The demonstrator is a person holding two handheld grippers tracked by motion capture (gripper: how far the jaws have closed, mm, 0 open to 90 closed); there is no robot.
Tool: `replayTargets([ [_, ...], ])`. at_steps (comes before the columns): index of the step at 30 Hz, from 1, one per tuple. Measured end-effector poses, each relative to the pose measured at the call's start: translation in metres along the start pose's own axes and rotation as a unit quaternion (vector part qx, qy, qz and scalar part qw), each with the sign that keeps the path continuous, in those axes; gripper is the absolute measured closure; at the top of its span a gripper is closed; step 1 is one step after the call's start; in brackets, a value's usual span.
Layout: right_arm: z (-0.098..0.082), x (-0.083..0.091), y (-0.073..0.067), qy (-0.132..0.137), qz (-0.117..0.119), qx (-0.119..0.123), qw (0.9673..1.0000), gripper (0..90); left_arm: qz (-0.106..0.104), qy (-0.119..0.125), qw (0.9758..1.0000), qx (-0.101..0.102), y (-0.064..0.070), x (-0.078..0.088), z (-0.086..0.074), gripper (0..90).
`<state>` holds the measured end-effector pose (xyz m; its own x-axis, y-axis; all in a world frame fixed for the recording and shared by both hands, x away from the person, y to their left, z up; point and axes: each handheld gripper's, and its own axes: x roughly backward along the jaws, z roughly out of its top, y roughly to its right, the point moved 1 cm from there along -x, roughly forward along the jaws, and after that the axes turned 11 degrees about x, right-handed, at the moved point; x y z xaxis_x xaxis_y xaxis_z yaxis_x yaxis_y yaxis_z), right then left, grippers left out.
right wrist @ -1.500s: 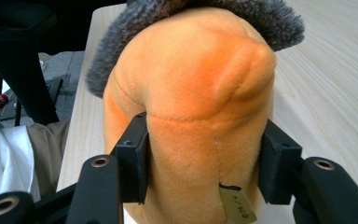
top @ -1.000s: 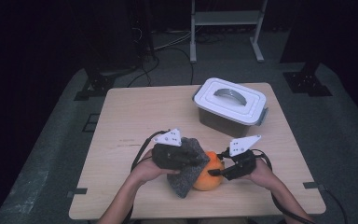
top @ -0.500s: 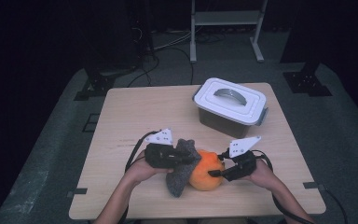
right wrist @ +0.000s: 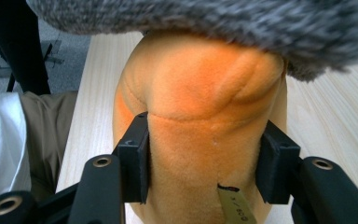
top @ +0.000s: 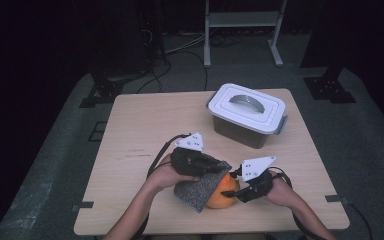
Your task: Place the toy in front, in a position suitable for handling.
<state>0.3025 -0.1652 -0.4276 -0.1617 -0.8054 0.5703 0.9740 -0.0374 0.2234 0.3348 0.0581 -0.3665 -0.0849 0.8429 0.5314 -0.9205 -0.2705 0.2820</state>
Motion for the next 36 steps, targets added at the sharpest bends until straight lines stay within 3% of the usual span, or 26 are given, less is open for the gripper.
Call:
replayTargets([
  [6,-0.002,0.004,-0.005,-0.001,0.003,0.032,0.9995,46.3,0.003,0.002,0.9996,0.026,-0.011,0.010,-0.013,77.0],
  [12,-0.002,0.006,-0.007,-0.004,0.003,0.044,0.9990,46.2,0.003,0.005,0.9990,0.044,-0.017,0.021,-0.027,76.7],
  [18,-0.001,0.007,-0.007,-0.007,0.003,0.037,0.9993,40.7,-0.021,0.019,0.9973,0.068,-0.021,0.023,-0.038,76.7],
  [20,0.002,0.006,-0.006,-0.015,-0.003,0.010,0.9998,35.5,-0.031,0.022,0.9969,0.070,-0.020,0.022,-0.039,76.7],
  [25,0.000,0.008,-0.007,-0.021,-0.006,-0.012,0.9997,34.7,-0.063,0.020,0.9954,0.069,-0.015,0.017,-0.035,76.7],
  [32,0.005,0.005,-0.013,-0.025,-0.002,0.019,0.9995,42.0,-0.065,0.012,0.9965,0.050,-0.009,0.006,-0.022,76.6],
  [36,0.002,0.007,-0.012,-0.018,-0.003,0.014,0.9997,44.0,-0.056,0.003,0.9976,0.041,-0.012,0.006,-0.023,76.7],
])
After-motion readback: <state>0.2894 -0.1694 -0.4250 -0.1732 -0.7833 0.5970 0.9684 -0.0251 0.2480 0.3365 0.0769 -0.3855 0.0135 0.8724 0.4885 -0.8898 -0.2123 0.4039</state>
